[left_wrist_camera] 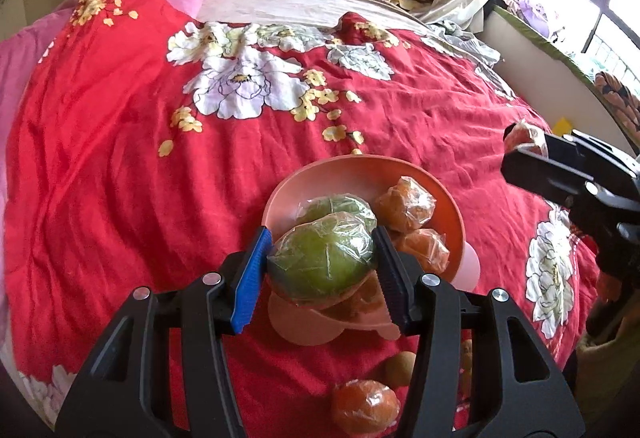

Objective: Organize fruits
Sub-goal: 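Carry the green fruit and the clear bag with both tools over the pink bowl, then open both tools to drop the green fruit and clear bag into the bowl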

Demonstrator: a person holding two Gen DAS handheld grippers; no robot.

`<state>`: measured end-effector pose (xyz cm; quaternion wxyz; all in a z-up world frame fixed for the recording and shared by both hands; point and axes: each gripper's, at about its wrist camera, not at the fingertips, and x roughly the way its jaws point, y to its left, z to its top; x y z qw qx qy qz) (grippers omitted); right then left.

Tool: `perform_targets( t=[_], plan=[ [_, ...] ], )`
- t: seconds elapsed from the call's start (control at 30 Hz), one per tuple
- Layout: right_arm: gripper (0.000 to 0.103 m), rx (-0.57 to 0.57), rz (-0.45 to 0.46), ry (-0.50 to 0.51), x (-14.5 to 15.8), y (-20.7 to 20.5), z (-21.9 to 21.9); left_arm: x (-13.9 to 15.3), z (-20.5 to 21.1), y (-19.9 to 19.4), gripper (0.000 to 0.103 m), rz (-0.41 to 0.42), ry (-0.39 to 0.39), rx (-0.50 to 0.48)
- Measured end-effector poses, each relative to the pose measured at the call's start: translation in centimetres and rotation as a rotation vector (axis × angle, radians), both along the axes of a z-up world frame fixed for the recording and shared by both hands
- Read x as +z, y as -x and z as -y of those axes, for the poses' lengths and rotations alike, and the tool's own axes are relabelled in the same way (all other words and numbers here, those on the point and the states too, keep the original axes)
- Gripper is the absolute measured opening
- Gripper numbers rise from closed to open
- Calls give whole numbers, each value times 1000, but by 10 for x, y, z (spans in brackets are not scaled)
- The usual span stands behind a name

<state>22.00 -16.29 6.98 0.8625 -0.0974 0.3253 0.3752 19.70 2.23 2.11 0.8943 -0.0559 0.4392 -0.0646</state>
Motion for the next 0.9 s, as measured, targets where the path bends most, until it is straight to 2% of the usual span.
perform_targets(
  t=[0.3,0.9],
  plan=[
    [35,-5,-48,44,-27,-9,-3,-16,-4,0,44,-19,-5,16],
    [35,-20,-120,85,-57,-21,-4,-28,5,-15,44,-25,13,-1]
  ],
)
